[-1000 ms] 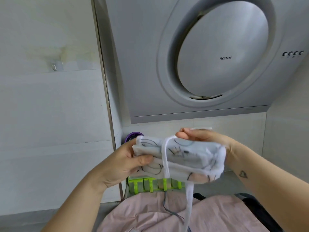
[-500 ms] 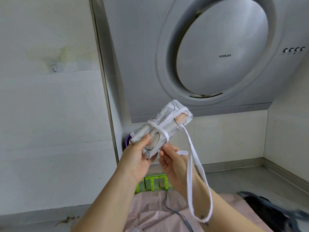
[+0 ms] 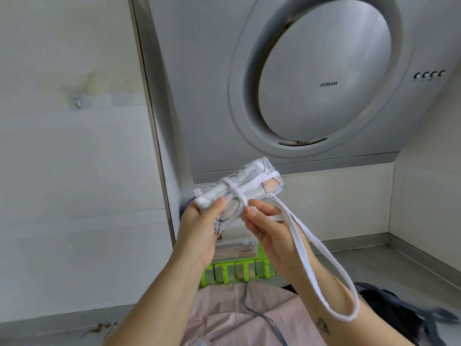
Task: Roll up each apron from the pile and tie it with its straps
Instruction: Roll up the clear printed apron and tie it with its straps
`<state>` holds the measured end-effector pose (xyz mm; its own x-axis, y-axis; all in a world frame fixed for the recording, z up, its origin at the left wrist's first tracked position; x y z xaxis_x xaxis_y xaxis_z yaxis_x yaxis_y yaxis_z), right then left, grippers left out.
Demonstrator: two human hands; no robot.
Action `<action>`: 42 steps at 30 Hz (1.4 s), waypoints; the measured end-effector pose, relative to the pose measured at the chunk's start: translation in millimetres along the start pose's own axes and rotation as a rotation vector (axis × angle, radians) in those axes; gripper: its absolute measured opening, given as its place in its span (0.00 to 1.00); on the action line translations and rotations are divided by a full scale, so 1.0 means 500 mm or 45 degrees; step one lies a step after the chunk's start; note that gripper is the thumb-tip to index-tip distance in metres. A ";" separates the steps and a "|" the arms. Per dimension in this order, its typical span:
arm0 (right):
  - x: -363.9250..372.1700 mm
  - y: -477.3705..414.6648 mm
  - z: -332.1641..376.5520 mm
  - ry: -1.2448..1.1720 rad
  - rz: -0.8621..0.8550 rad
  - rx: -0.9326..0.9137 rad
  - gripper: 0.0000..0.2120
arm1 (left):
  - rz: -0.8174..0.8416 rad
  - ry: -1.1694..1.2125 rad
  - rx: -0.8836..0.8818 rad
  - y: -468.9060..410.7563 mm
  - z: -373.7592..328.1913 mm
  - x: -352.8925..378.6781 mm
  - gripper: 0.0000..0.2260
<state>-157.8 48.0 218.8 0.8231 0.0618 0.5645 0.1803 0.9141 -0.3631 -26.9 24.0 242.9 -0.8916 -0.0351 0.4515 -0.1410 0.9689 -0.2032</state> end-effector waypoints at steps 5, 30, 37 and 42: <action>-0.020 -0.001 0.008 0.088 -0.063 -0.072 0.16 | 0.081 0.069 -0.109 0.011 0.005 0.008 0.08; 0.005 0.005 0.043 0.355 -0.420 -0.388 0.05 | -0.071 -0.476 0.478 0.032 0.015 0.025 0.07; 0.004 -0.006 0.055 0.663 -0.475 -0.505 0.04 | 0.001 -0.442 0.436 0.036 0.025 0.025 0.08; 0.009 -0.010 0.053 0.778 -0.522 -0.618 0.04 | 0.044 -0.397 0.478 0.036 0.025 0.031 0.09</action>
<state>-169.2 54.3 243.0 0.7626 -0.5858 0.2745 0.6190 0.5375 -0.5727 -48.6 37.9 235.3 -0.9768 -0.1319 0.1687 -0.2034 0.8178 -0.5383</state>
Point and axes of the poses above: each hand's wrist, its own y-axis away from the middle knuckle, its own x-axis out of the palm, z = x × y, the point moved 3 cm from there along -y, towards the middle knuckle, and after that the axes turned 9 degrees about -z, right-handed, at the moved point
